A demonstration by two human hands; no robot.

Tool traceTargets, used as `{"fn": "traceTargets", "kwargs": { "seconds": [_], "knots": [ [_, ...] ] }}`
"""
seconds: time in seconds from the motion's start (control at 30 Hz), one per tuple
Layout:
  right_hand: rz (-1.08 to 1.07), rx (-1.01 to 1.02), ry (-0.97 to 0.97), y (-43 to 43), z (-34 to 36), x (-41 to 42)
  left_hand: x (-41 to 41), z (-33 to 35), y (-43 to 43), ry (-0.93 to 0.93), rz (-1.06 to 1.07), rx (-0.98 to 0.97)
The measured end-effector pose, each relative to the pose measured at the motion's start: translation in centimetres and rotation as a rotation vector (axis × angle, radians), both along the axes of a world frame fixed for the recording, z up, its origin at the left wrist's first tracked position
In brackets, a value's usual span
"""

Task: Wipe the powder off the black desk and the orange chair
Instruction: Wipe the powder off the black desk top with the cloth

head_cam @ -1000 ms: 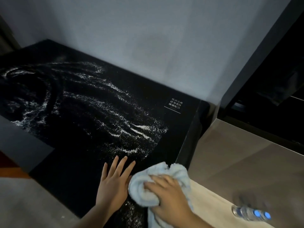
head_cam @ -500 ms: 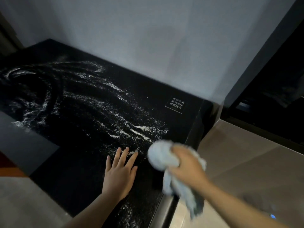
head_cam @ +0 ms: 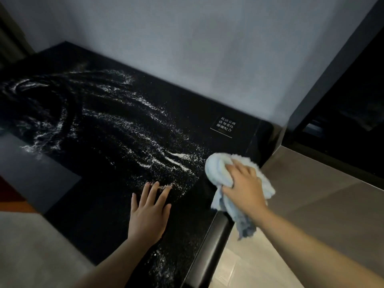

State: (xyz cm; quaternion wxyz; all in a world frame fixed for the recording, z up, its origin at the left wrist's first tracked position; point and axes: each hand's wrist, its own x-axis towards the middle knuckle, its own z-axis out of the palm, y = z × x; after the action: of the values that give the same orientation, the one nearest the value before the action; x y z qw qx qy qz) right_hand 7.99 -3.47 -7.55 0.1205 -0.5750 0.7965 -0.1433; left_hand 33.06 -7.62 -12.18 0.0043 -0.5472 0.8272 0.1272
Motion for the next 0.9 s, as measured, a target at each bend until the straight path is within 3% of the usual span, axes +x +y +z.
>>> {"fn": "traceTargets", "kwargs": {
  "seconds": [0.1, 0.23, 0.37, 0.43, 0.5, 0.57, 0.63, 0.73, 0.9],
  "knots": [
    [-0.058, 0.130, 0.066, -0.9, -0.8, 0.2, 0.5, 0.1, 0.2, 0.006, 0.015, -0.005],
    [0.005, 0.095, 0.152, 2.5, -1.8, 3.9, 2.2, 0.1, 0.9, -0.012, -0.001, 0.010],
    [0.205, 0.013, -0.031, 7.6, -1.3, 10.1, 4.9, 0.4, 1.4, 0.086, -0.076, -0.063],
    [0.301, -0.029, -0.112, 9.6, -0.8, 13.6, 7.6, 0.1, 1.3, 0.004, -0.140, -0.041],
    [0.124, -0.133, -0.117, 9.5, -0.6, 14.0, 9.5, -0.3, 1.2, -0.047, -0.196, -0.003],
    [-0.147, -0.046, -0.058, 8.0, -0.1, 12.7, 10.1, -0.4, 1.2, 0.003, -0.231, -0.011],
    [-0.264, 0.125, 0.005, 6.3, 0.1, 13.2, 11.7, 0.0, 1.2, 0.020, -0.291, 0.011],
    [-0.246, 0.218, 0.054, 6.5, -0.3, 17.0, 13.6, 0.0, 0.8, -0.022, -0.384, 0.064],
    [-0.016, 0.092, 0.003, 10.9, -1.2, 24.2, 14.1, 1.0, -0.8, -0.018, -0.495, 0.131]
  ]
}}
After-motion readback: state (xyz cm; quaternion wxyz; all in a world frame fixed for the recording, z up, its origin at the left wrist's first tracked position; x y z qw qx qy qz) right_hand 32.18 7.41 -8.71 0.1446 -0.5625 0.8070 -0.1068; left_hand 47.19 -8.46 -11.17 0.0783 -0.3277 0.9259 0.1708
